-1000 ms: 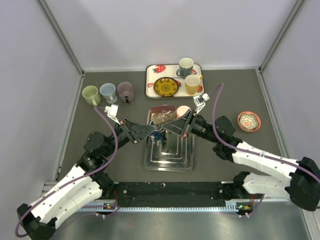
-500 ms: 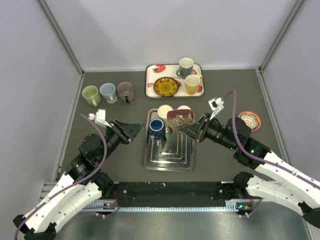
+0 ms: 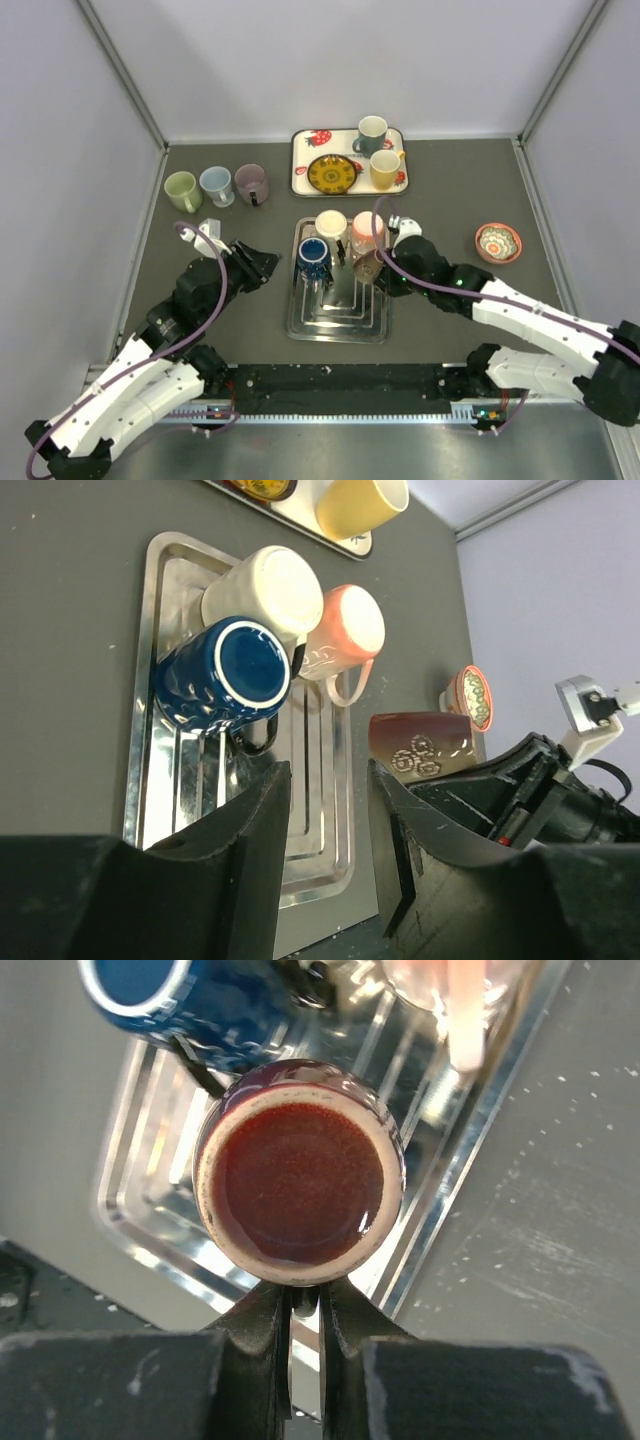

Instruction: Turn the mug right side up

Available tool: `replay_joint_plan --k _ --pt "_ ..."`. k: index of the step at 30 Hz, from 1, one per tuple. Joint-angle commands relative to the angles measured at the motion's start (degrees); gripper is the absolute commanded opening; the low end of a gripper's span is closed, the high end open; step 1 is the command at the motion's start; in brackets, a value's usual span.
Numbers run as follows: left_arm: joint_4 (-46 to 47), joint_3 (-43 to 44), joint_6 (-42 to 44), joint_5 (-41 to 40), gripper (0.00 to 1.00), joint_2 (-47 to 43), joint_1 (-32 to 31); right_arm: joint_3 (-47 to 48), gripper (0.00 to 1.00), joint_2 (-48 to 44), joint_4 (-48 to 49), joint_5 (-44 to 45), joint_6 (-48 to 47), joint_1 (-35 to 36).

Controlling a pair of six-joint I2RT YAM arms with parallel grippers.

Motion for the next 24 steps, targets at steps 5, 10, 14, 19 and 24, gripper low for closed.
replay_joint_plan --k 5,10,14,19,24 --pt "0.1 -0.3 1.1 -0.7 0.41 -0.4 -0.1 5.8 0.00 11.1 1.0 6.6 -3.0 0.0" --pt "0.1 -1.5 1.0 0.1 0.41 -0.7 -0.1 7.6 0.00 16.6 4.3 4.8 -4.2 0.1" --pt "0.2 -2.3 0.5 1.0 0.40 -1.0 -0.1 11.0 0.00 21.6 5.1 4.4 -5.2 0.1" --pt "-0.3 -2.1 1.3 0.7 0.40 -1.1 -0.1 14.2 0.00 28.4 4.8 5.1 -7.1 0.1" --pt "-1.4 -1.7 2.4 -0.7 0.40 -1.4 -0.1 17.1 0.00 32.3 2.9 6.6 -8.1 0.1"
